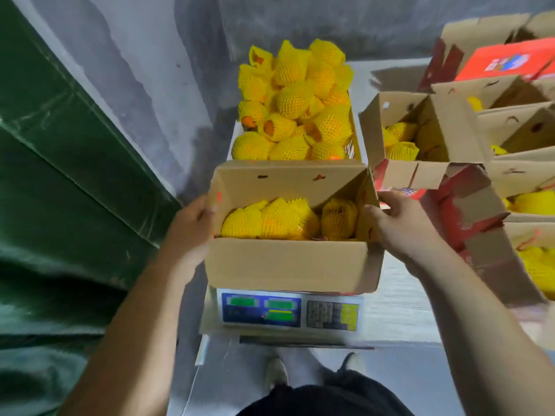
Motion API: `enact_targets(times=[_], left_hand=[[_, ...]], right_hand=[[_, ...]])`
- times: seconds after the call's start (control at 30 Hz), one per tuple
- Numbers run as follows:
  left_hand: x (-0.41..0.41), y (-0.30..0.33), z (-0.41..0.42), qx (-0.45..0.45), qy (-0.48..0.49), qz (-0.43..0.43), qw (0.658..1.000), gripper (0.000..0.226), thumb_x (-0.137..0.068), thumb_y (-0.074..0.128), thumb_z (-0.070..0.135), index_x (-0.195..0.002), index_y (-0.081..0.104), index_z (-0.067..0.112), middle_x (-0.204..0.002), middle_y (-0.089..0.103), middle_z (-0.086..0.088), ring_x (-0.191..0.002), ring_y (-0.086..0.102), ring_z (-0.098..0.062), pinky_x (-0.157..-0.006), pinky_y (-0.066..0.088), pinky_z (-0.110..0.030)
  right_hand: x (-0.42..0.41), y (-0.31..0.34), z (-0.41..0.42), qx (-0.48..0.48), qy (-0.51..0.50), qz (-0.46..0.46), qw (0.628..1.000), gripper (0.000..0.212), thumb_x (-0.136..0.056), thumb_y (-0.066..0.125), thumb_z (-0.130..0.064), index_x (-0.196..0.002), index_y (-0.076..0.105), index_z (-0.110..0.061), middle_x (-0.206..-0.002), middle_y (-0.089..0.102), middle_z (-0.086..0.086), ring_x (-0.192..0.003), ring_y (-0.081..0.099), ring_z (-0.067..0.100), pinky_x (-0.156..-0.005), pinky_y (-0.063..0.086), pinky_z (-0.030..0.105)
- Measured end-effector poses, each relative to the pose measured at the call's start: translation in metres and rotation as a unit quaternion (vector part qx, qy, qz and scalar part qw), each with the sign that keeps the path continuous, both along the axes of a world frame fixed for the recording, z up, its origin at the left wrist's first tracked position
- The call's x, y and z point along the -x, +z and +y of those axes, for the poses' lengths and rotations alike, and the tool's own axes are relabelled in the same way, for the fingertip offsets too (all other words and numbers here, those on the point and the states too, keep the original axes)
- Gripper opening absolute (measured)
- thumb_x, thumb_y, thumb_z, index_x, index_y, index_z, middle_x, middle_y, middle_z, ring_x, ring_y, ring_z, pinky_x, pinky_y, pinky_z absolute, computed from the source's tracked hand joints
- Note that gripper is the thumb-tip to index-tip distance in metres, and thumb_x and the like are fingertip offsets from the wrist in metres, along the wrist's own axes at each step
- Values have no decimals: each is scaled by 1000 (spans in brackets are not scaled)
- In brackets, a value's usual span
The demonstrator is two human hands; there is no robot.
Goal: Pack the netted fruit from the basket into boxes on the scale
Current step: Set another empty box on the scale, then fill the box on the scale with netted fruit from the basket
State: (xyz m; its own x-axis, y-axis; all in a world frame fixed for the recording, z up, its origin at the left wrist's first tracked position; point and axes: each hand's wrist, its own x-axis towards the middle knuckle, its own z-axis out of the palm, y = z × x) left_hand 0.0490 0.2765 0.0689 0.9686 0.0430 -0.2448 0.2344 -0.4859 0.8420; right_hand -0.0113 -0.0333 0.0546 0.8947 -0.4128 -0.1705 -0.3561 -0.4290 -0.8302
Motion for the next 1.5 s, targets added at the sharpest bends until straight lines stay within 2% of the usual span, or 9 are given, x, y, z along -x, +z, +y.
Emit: enact_targets(times=[0.07, 0.13, 0.23, 0.33, 0.47, 0.67, 0.97, 1.27, 1.5], left_hand=[[2, -6, 5, -29, -35, -40, 998, 31, -110, 43, 35, -103, 69, 19, -95, 70, -12, -89, 66, -29, -77, 47, -39], [8, -13, 11, -110, -45, -71, 990, 37, -107, 41, 47, -99, 65, 21, -94, 71, -2, -97, 66, -31, -103, 42, -47], [23, -12, 19, -222, 18, -204, 953, 32, -103, 47, 53, -114, 68, 30, -108, 72, 12, -114, 65, -24, -127, 7, -54], [40, -6, 32, -120, -20, -302, 945, 21, -98, 56, 36, -114, 68, 29, -106, 66, 15, -101, 64, -14, -95, 50, -37], [50, -12, 39, -155, -94, -253, 950, 15, -95, 61, 30, -108, 68, 31, -103, 62, 15, -89, 62, -10, -70, 50, -26], [56, -5, 48, -141, -122, -262, 947, 15, -97, 63, 24, -110, 72, 26, -104, 60, 14, -93, 61, -12, -72, 50, -24], [56, -2, 54, -111, -148, -281, 942, 35, -89, 55, -4, -110, 74, 16, -105, 65, 7, -92, 57, -4, -82, 50, -22], [32, 4, 21, -81, -161, -295, 938, 22, -99, 60, 7, -111, 75, 18, -106, 65, 10, -98, 61, -3, -82, 51, -21], [-18, 24, -14, -74, -163, -248, 952, 25, -102, 60, 14, -107, 69, 37, -107, 63, 23, -102, 55, 20, -77, 40, 1]], right_hand=[[8, 7, 10, 15, 2, 15, 1000, 19, -97, 60, -21, -114, 69, -22, -99, 76, 0, -95, 73, 24, -86, 60, 46], [19, 11, 22, 64, 12, 19, 998, 39, -97, 62, -24, -135, 57, -21, -123, 70, 6, -112, 68, 28, -96, 56, 46], [39, 16, 47, 147, 5, -19, 989, 55, -94, 64, -23, -145, 46, -19, -138, 59, 11, -125, 58, 29, -104, 49, 49], [53, 20, 77, 195, 31, -42, 979, 53, -92, 65, -22, -143, 55, -14, -143, 55, 14, -137, 46, 36, -114, 39, 51], [60, 28, 109, 236, 85, -44, 967, 53, -93, 66, -27, -144, 57, -15, -152, 50, 11, -148, 35, 35, -122, 23, 49], [59, 36, 125, 243, 175, 5, 954, 45, -97, 60, -30, -142, 56, -31, -148, 55, -8, -150, 36, 19, -123, 5, 52], [56, 36, 137, 199, 182, -24, 963, 56, -100, 60, -32, -153, 42, -31, -148, 58, -7, -140, 48, 17, -126, 14, 48], [39, 35, 114, 182, 138, -57, 972, 44, -97, 64, -24, -141, 59, -26, -132, 69, -4, -120, 59, 19, -119, 31, 51], [-15, 46, 70, 159, 126, -94, 975, 40, -96, 64, -25, -136, 63, -26, -131, 70, -1, -124, 61, 26, -108, 45, 48]])
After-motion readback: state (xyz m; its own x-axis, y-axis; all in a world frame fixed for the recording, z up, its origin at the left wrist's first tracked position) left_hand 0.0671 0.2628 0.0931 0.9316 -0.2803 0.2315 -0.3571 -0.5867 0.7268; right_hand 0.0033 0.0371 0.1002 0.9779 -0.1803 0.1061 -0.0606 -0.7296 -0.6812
